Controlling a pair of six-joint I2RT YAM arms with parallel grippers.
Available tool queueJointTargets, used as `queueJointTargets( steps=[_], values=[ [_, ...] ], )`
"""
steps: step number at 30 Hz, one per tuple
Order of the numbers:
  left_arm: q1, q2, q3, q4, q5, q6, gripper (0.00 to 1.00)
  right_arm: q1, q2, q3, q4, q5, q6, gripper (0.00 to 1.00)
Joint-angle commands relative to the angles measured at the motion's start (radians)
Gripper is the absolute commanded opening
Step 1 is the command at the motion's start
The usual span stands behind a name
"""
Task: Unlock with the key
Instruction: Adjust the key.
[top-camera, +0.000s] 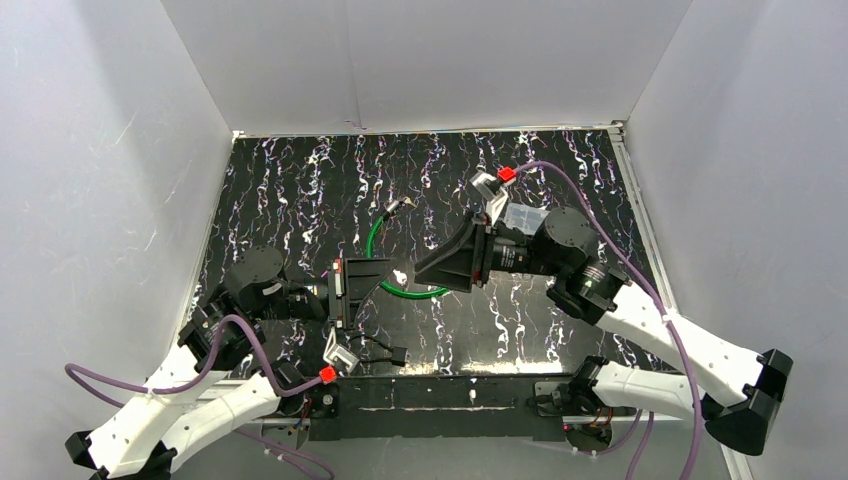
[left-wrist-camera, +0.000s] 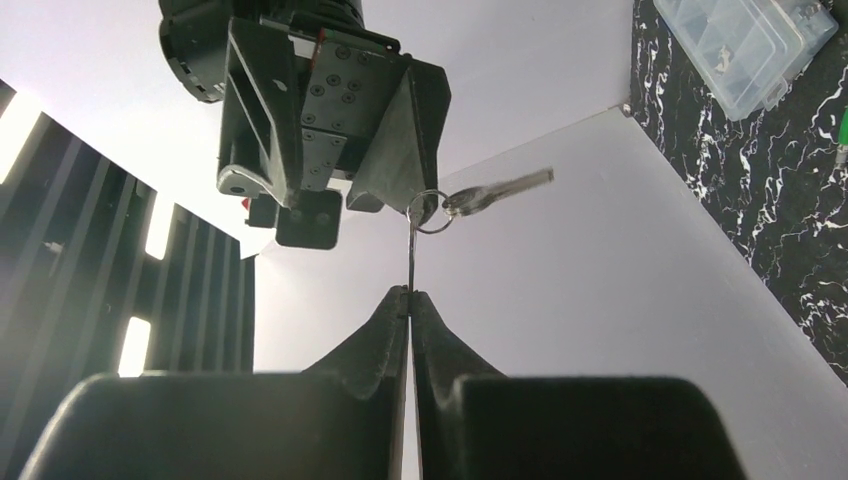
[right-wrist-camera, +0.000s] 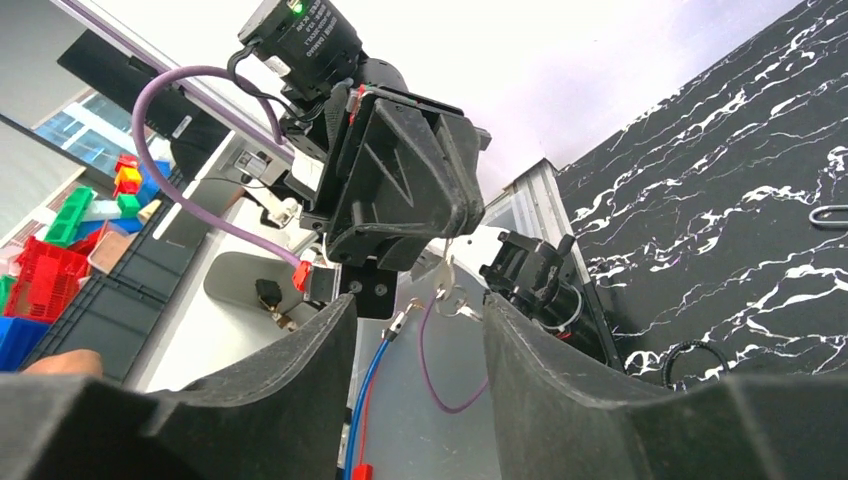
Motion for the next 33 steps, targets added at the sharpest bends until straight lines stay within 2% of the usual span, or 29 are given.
queueJointTargets(
  steps=[1, 6, 14, 17, 21, 25, 32, 33],
  values=[
    [-0.005, -0.006, 0.001, 0.036, 0.014, 0.355, 0.00, -0.016, 0.039, -0.004, 0.155, -0.060, 0.047, 0.54],
    [-0.004, 0.003, 0.000, 0.050, 0.007, 0.348, 0.00, -0.020, 0.085, 0.000, 0.220, -0.081, 0.079, 0.40],
    [-0.005, 0.011, -0.012, 0.075, -0.021, 0.344, 0.00, -0.022, 0.129, -0.003, 0.275, -0.115, 0.134, 0.35],
    [-0.005, 0.017, -0.013, 0.086, -0.032, 0.343, 0.00, -0.028, 0.146, -0.004, 0.289, -0.129, 0.157, 0.30],
    [-0.004, 0.020, -0.018, 0.093, -0.046, 0.347, 0.00, -0.038, 0.168, -0.009, 0.333, -0.158, 0.196, 0.20],
    [-0.005, 0.020, -0.022, 0.094, -0.057, 0.351, 0.00, -0.048, 0.185, -0.010, 0.354, -0.177, 0.228, 0.01],
    [-0.005, 0.016, -0.022, 0.099, -0.077, 0.327, 0.00, -0.093, 0.153, -0.047, 0.359, -0.172, 0.277, 0.01],
    [-0.005, 0.014, -0.020, 0.101, -0.078, 0.307, 0.09, -0.100, 0.139, -0.046, 0.323, -0.168, 0.259, 0.01]
  ],
)
